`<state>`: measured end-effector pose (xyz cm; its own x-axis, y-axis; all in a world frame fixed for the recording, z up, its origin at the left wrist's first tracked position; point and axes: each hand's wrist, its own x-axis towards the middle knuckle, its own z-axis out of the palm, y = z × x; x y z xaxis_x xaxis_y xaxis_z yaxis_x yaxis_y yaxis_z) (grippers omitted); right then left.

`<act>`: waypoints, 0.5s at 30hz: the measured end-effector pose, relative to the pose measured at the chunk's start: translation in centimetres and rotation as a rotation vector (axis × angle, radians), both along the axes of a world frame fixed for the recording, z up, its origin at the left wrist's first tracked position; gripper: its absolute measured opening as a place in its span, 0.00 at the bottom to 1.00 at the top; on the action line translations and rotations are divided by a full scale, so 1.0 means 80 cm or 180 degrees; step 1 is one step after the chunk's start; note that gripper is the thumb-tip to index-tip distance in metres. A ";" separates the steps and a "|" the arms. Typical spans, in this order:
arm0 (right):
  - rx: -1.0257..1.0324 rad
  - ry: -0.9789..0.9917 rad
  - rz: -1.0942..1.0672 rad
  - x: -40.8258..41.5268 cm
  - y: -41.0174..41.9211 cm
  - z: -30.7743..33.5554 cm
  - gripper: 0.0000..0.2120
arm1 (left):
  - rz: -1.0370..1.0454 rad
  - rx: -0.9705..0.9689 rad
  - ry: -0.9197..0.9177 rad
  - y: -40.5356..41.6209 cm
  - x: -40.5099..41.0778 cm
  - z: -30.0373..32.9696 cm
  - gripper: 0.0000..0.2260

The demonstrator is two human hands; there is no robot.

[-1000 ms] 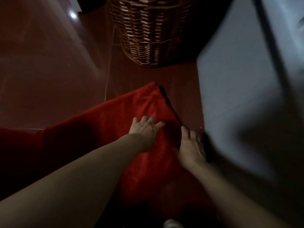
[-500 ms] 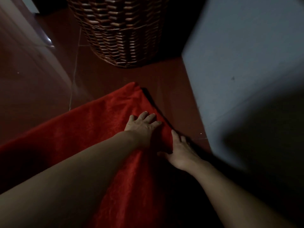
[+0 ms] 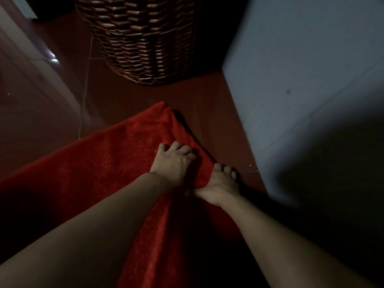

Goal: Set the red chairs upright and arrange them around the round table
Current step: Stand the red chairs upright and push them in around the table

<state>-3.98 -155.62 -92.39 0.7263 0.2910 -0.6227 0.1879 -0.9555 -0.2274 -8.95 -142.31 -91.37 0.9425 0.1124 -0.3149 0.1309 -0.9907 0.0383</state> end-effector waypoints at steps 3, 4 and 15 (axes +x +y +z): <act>0.0096 -0.0064 -0.0005 -0.003 -0.003 -0.002 0.57 | 0.0039 0.0004 -0.0173 0.000 -0.001 0.001 0.23; 0.0129 -0.0052 -0.0003 -0.002 -0.005 -0.001 0.57 | 0.0046 -0.0010 -0.0230 0.000 -0.002 0.001 0.21; 0.0199 0.0310 -0.0201 0.015 -0.015 -0.006 0.60 | 0.0424 -0.0745 -0.0861 0.015 -0.013 -0.019 0.06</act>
<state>-2.81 -156.81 -92.88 0.6813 0.2871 -0.6734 0.1020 -0.9481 -0.3010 -9.96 -141.15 -92.90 0.9770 0.1941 -0.0883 0.2122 -0.9260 0.3124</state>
